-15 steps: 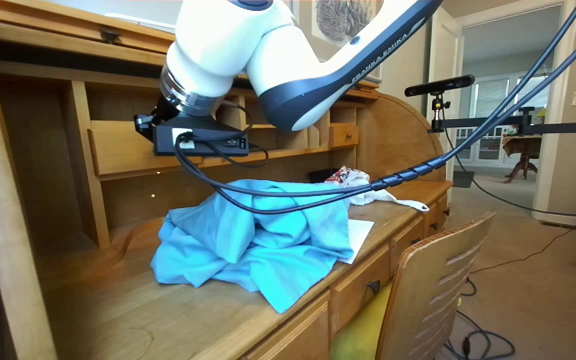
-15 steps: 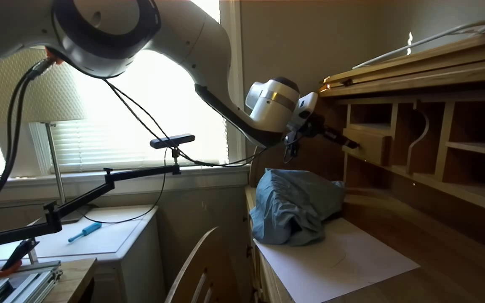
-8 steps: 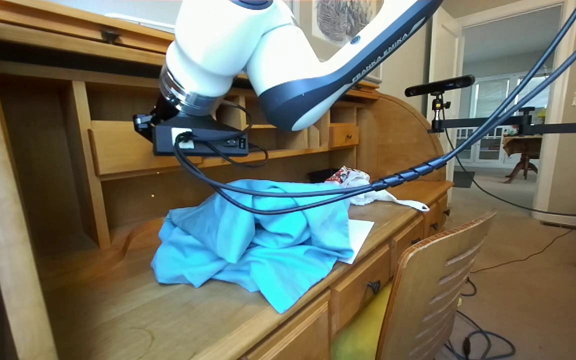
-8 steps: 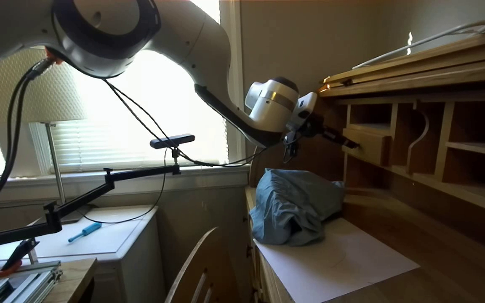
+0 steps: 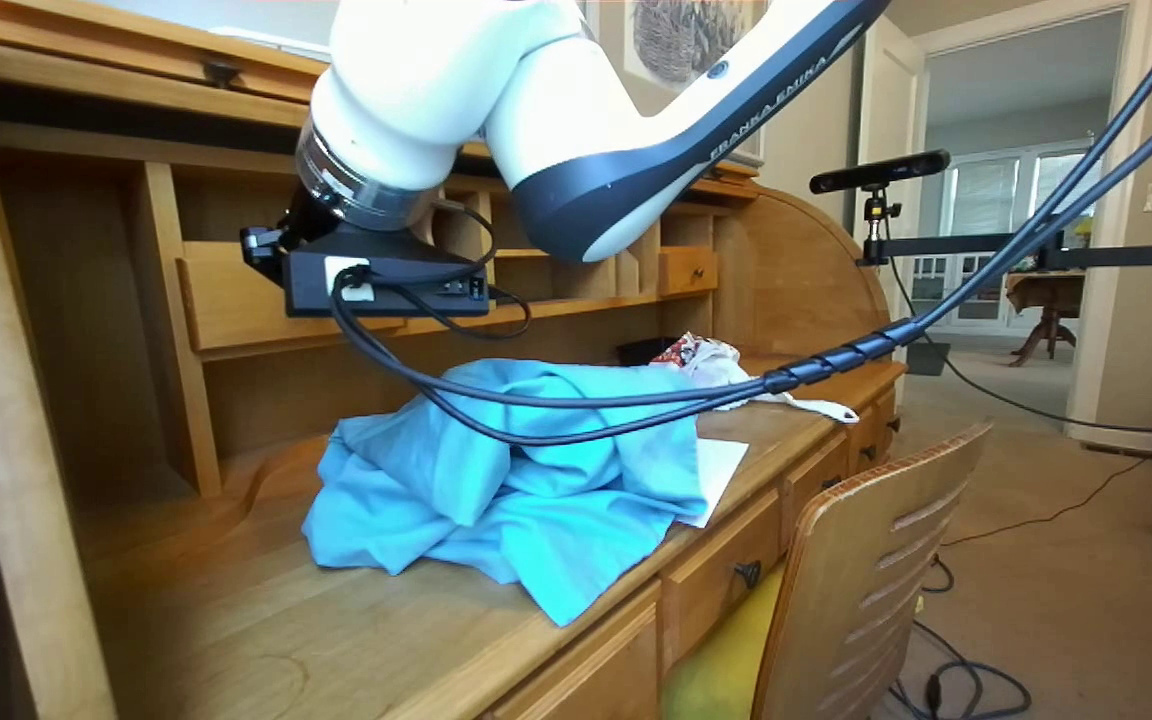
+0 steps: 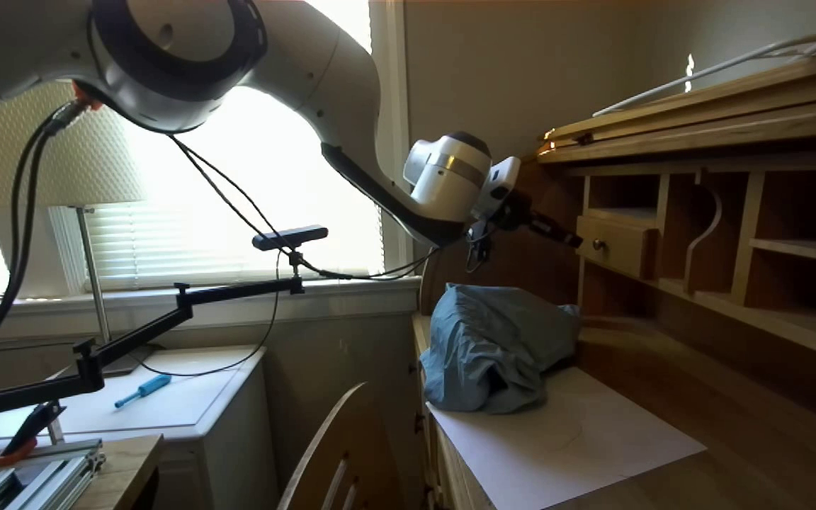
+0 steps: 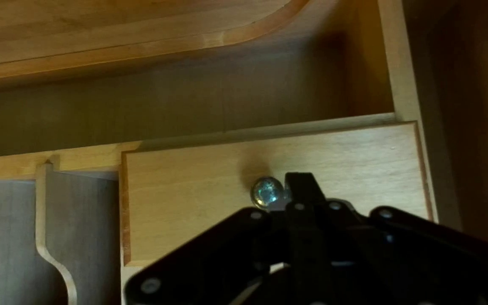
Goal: Pull open the drawer
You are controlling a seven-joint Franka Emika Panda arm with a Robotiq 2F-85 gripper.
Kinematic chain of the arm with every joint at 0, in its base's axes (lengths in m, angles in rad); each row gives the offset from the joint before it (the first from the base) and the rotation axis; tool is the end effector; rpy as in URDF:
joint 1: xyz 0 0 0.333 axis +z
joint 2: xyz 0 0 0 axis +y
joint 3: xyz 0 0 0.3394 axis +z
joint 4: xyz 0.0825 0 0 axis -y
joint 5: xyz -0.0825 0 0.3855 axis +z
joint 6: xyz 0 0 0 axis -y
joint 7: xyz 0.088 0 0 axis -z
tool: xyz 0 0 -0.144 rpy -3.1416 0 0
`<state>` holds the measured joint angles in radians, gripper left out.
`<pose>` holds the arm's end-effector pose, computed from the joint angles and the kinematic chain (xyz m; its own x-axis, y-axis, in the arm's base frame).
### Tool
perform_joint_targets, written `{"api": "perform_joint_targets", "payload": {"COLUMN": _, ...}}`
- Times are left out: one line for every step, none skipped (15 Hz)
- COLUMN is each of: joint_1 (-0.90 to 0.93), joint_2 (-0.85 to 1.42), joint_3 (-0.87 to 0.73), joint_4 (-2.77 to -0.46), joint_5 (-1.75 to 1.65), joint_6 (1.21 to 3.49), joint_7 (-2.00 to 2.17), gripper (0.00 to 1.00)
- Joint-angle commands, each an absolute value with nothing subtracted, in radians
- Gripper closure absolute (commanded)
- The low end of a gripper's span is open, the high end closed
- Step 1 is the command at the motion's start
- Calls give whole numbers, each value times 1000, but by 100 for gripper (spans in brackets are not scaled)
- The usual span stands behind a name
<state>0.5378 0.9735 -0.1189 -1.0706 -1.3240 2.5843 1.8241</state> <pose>0.7677 0.3831 0.2794 0.4146 -0.1898 0.8900 -0.2467 -0.9648 -0.0908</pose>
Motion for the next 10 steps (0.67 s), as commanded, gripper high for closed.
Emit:
{"api": "perform_joint_targets", "payload": {"joint_1": 554, "joint_2": 932, "joint_3": -137, "joint_4": -1129, "joint_5": -1346, "joint_6": 2570, "joint_7": 1844, "gripper": 72}}
{"api": "perform_joint_targets", "payload": {"joint_1": 553, "joint_2": 924, "joint_3": -135, "joint_4": -1138, "joint_5": -1339, "joint_6": 2566, "joint_7": 1834, "gripper": 67}}
{"api": "perform_joint_targets", "payload": {"joint_1": 548, "joint_2": 913, "joint_3": -131, "joint_4": -1151, "joint_5": -1333, "joint_6": 2571, "joint_7": 1817, "gripper": 59}}
{"api": "perform_joint_targets", "payload": {"joint_1": 544, "joint_2": 904, "joint_3": -132, "joint_4": -1159, "joint_5": -1335, "joint_6": 2581, "joint_7": 1815, "gripper": 53}}
{"api": "perform_joint_targets", "payload": {"joint_1": 538, "joint_2": 897, "joint_3": -131, "joint_4": -1169, "joint_5": -1335, "joint_6": 2593, "joint_7": 1807, "gripper": 45}}
{"api": "perform_joint_targets", "payload": {"joint_1": 536, "joint_2": 892, "joint_3": -135, "joint_4": -1174, "joint_5": -1341, "joint_6": 2602, "joint_7": 1806, "gripper": 39}}
{"api": "perform_joint_targets", "payload": {"joint_1": 533, "joint_2": 886, "joint_3": -133, "joint_4": -1180, "joint_5": -1336, "joint_6": 2602, "joint_7": 1797, "gripper": 31}}
{"api": "perform_joint_targets", "payload": {"joint_1": 533, "joint_2": 882, "joint_3": -138, "joint_4": -1182, "joint_5": -1340, "joint_6": 2604, "joint_7": 1797, "gripper": 25}}
{"api": "perform_joint_targets", "payload": {"joint_1": 531, "joint_2": 880, "joint_3": -139, "joint_4": -1185, "joint_5": -1340, "joint_6": 2607, "joint_7": 1791, "gripper": 17}}
{"api": "perform_joint_targets", "payload": {"joint_1": 528, "joint_2": 887, "joint_3": -142, "joint_4": -1176, "joint_5": -1341, "joint_6": 2611, "joint_7": 1788, "gripper": 11}}
